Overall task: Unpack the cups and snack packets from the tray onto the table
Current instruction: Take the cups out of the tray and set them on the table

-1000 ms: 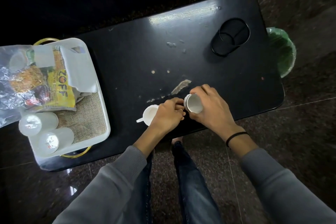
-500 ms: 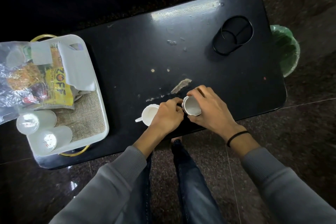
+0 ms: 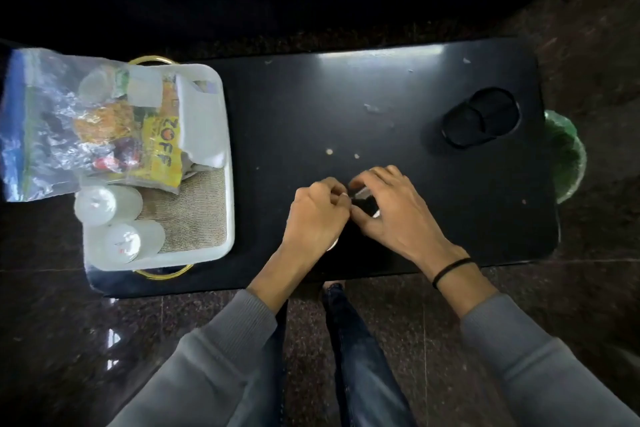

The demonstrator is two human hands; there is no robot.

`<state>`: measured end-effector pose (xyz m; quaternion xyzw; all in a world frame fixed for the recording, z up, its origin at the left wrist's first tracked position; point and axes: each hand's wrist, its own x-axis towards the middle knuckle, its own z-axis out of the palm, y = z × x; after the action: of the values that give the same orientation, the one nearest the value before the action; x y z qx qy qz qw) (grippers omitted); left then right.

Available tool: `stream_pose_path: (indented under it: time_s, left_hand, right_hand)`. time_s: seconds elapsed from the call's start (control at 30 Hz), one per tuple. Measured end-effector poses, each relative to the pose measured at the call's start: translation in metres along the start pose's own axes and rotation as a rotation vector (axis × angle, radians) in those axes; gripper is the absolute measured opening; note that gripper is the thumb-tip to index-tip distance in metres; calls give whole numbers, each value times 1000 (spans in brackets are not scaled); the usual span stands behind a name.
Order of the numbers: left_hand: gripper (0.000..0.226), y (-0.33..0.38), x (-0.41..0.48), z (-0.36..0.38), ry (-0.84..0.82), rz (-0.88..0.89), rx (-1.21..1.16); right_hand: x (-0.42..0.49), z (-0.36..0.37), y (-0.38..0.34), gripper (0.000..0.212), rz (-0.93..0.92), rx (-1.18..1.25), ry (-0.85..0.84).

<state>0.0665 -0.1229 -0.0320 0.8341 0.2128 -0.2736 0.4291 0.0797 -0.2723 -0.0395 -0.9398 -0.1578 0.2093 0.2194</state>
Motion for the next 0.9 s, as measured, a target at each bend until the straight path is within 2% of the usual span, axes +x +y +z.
stream_pose_path:
  time_s: [0.23, 0.43, 0.57, 0.7, 0.9]
  left_hand:
    - [15, -46, -3, -76, 200, -77, -103]
    - [22, -111, -12, -137, 394, -151, 12]
    - [27, -158, -25, -166, 529, -141, 263]
    - [35, -200, -33, -178, 521, -151, 542]
    - [51, -221, -32, -177, 444, -142, 722]
  right_hand:
    - [49, 18, -83, 27, -116, 83, -48]
    - [83, 58, -160, 26, -220, 126, -161]
    - [98, 91, -202, 28, -260, 114, -267]
    - [104, 114, -230, 22, -295, 74, -326]
    - [105, 134, -247, 18, -278, 59, -363]
